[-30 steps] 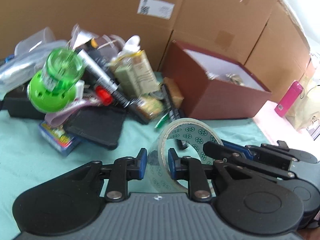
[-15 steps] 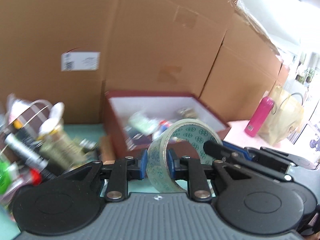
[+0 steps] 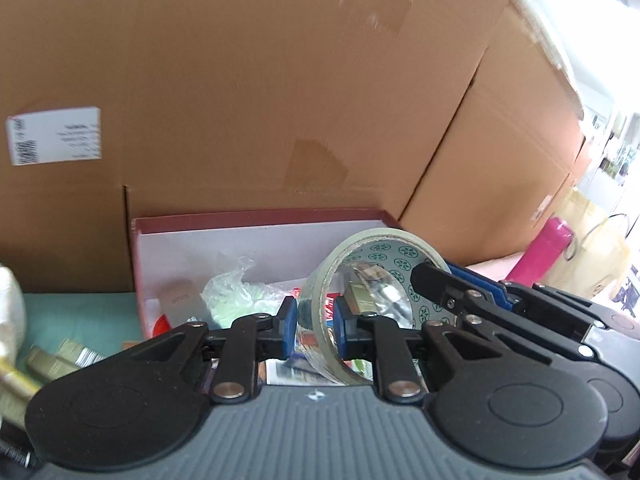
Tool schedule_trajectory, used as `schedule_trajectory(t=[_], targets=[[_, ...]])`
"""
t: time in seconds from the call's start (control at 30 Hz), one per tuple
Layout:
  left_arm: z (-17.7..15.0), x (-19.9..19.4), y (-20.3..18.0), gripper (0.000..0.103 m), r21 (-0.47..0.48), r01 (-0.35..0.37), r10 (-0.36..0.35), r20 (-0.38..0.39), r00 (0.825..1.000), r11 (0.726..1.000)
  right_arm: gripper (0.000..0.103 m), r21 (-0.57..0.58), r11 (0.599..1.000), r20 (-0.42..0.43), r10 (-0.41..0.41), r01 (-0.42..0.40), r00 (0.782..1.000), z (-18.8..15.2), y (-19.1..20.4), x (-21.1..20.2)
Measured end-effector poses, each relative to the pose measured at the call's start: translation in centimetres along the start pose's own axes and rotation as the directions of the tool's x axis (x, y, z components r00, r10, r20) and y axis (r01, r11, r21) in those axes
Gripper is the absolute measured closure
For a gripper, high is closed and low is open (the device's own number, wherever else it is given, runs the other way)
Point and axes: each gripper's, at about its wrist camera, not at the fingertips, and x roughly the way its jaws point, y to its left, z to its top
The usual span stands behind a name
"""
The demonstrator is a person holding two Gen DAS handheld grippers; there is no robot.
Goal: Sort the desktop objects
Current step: 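Carry the tape roll into the maroon box and open the left tool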
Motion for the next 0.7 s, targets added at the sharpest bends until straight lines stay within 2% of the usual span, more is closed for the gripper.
schedule_trajectory(t=[0.23, 0.43, 0.47, 0.5, 0.57, 0.6, 0.63, 0.67, 0.7], targets=[[0.6, 5.2, 1.1, 0.084, -0.027, 0.002, -0.004, -0.068, 0.998, 1.000, 0.093, 0.023, 1.000, -0.053, -0.004, 0.006, 0.999, -0.8, -1.4, 4.4], [0.9, 7.3, 1.5, 0.080, -0.026, -0.001, -0.001, -0.085, 0.996, 1.000, 0.091, 0.032, 0.999, -0.086, -0.006, 0.008, 0.996, -1.2, -2.1, 7.1], [0.9, 7.3, 1.6, 0.073, -0.029, -0.006, 0.004, -0.079, 0.997, 1.000, 0.091, 0.029, 0.999, -0.092, -0.015, 0.018, 0.996, -1.3, -2.1, 7.3], [0.9, 7.1, 1.8, 0.058, -0.037, -0.017, 0.014, -0.073, 0.997, 0.999, 0.091, 0.021, 0.999, -0.088, -0.035, 0.037, 0.996, -1.3, -2.0, 7.3], [0.8, 7.0, 2.4, 0.038, -0.059, -0.059, 0.055, -0.062, 0.997, 0.997, 0.089, 0.020, 0.998, -0.071, -0.060, 0.061, 0.996, -1.5, -2.1, 7.1], [0.8, 6.9, 2.8, 0.034, -0.078, -0.064, 0.060, -0.060, 0.996, 0.995, 0.082, 0.031, 0.998, -0.071, -0.060, 0.062, 0.996, -1.5, -2.3, 7.0], [0.8, 6.8, 3.1, 0.034, -0.101, -0.057, 0.050, -0.066, 0.997, 0.993, 0.077, 0.042, 0.997, -0.073, -0.065, 0.068, 0.995, -1.5, -2.6, 6.9], [0.8, 6.7, 3.3, 0.034, -0.108, -0.044, 0.037, -0.069, 0.997, 0.993, 0.066, 0.048, 0.995, -0.072, -0.083, 0.086, 0.994, -1.5, -2.7, 6.7], [0.8, 6.6, 3.4, 0.033, -0.107, -0.035, 0.027, -0.069, 0.997, 0.994, 0.059, 0.047, 0.994, -0.067, -0.099, 0.103, 0.993, -1.6, -2.8, 6.5]])
